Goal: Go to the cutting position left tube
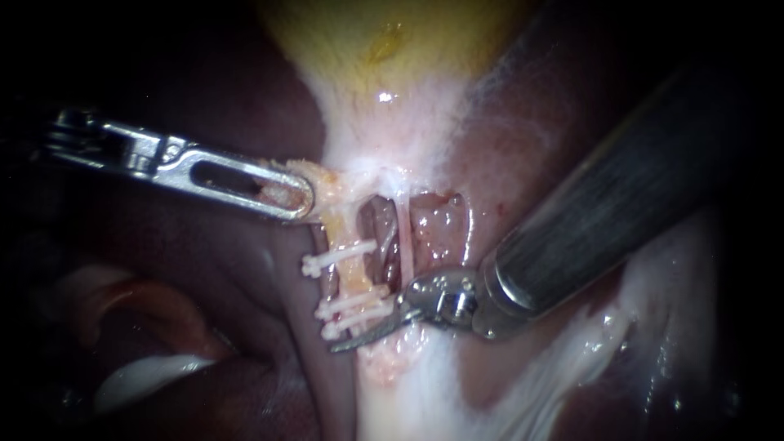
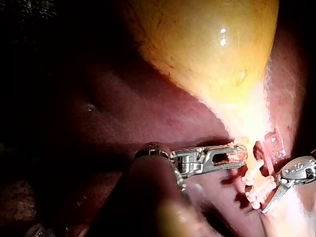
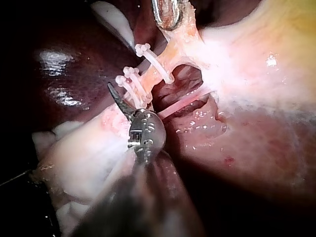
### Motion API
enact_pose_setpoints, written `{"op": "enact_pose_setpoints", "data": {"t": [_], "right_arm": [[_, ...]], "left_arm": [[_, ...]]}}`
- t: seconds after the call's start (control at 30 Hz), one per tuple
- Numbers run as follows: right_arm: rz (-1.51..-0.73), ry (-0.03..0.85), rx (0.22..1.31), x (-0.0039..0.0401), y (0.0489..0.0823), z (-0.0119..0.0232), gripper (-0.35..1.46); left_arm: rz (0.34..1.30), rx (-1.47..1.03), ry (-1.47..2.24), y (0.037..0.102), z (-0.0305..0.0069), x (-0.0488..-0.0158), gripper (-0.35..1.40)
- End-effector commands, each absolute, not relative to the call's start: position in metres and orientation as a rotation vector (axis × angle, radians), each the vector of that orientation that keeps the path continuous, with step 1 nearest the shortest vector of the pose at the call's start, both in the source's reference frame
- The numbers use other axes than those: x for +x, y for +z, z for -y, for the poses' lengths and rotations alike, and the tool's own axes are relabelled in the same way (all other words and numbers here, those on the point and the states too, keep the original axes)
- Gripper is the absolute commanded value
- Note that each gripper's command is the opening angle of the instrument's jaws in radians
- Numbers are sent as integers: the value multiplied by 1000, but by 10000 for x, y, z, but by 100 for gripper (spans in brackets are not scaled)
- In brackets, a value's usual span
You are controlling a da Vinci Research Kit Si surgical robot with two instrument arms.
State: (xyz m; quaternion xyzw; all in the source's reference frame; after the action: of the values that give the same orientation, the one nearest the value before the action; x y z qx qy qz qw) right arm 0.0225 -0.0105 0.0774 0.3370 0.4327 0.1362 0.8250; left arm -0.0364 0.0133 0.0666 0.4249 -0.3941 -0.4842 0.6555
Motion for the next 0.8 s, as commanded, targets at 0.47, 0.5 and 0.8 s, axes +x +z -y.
{"op": "enact_pose_setpoints", "data": {"t": [0.47,0.5,0.8], "right_arm": [[-920,291,718,222,772,102,116],[-920,291,718,222,772,101,116],[-929,293,724,215,764,90,113]], "left_arm": [[894,964,-1097,666,-132,-363,-23],[894,964,-1097,665,-132,-363,-23],[894,964,-1097,664,-132,-362,-23]]}}
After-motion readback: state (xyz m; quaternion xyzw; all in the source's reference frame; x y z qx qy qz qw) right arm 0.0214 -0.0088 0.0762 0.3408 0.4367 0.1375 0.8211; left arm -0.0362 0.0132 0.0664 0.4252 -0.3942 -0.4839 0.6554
